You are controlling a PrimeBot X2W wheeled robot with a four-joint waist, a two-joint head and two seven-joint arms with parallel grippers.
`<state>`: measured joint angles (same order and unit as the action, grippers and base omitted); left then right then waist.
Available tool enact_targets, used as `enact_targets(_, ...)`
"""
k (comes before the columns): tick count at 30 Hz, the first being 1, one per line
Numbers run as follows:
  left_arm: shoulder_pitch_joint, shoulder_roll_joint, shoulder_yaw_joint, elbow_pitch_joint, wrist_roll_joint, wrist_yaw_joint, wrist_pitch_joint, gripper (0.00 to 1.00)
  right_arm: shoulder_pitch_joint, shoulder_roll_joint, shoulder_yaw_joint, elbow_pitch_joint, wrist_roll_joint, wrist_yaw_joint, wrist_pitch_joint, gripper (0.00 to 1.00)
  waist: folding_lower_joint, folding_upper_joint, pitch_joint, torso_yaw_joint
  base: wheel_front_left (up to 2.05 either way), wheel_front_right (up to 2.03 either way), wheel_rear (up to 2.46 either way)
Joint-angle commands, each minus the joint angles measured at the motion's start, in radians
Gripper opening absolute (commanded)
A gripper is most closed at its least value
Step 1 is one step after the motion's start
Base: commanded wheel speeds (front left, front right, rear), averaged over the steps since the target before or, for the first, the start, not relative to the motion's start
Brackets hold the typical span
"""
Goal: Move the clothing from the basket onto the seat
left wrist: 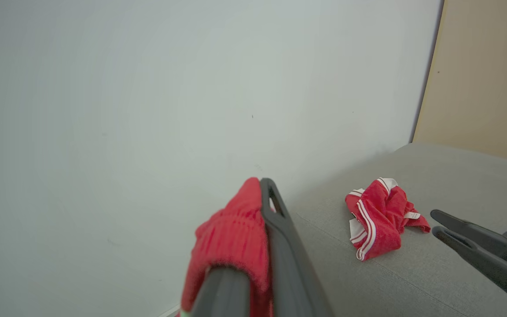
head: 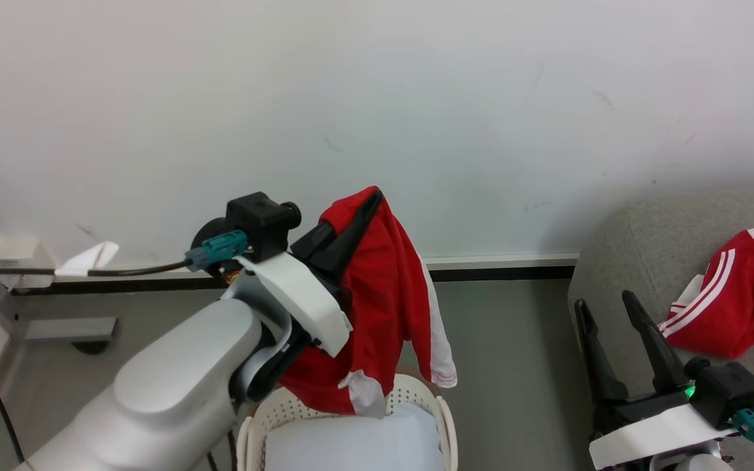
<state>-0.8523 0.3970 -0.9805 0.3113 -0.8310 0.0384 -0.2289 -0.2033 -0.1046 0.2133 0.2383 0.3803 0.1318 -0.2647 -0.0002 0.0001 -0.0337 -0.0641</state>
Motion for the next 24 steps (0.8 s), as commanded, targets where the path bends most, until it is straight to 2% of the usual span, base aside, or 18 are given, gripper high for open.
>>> enact_targets(1,-0.006,0.010,0.004,-0.013,0.001,0.007,0.003,0.00,0.008,-0.003,0.005,0.004,0.015,-0.002,0.001,1.00,0.0002,-0.0001,-0.001,-0.001,0.00,0.00,0.00)
enact_targets(5,-0.002,0.018,0.002,-0.041,0.004,0.020,0.011,0.00,-0.003,-0.014,0.057,0.010,0.025,-0.002,0.001,1.00,0.0002,-0.0001,-0.003,-0.005,0.00,0.00,0.00)
enact_targets(11,-0.008,0.003,-0.014,-0.061,0.010,0.021,0.021,0.00,-0.064,-0.050,0.224,0.065,0.050,-0.002,0.001,1.00,0.0002,-0.0001,0.004,0.000,0.00,0.00,0.00)
enact_targets(16,-0.008,-0.023,-0.037,-0.073,0.016,0.012,0.030,0.00,-0.149,-0.058,0.366,0.171,0.059,-0.002,0.001,1.00,0.0002,-0.0001,0.013,0.026,0.00,0.00,0.00)
enact_targets(17,-0.008,-0.023,-0.037,-0.073,0.016,0.012,0.030,0.00,-0.149,-0.058,0.366,0.171,0.059,-0.002,0.001,1.00,0.0002,-0.0001,0.013,0.026,0.00,0.00,0.00)
enact_targets(24,0.008,-0.079,-0.088,-0.114,0.023,-0.007,0.042,0.00,-0.272,-0.030,0.457,0.394,0.082,-0.002,0.003,1.00,0.0002,-0.0001,0.017,0.093,0.00,0.00,0.00)
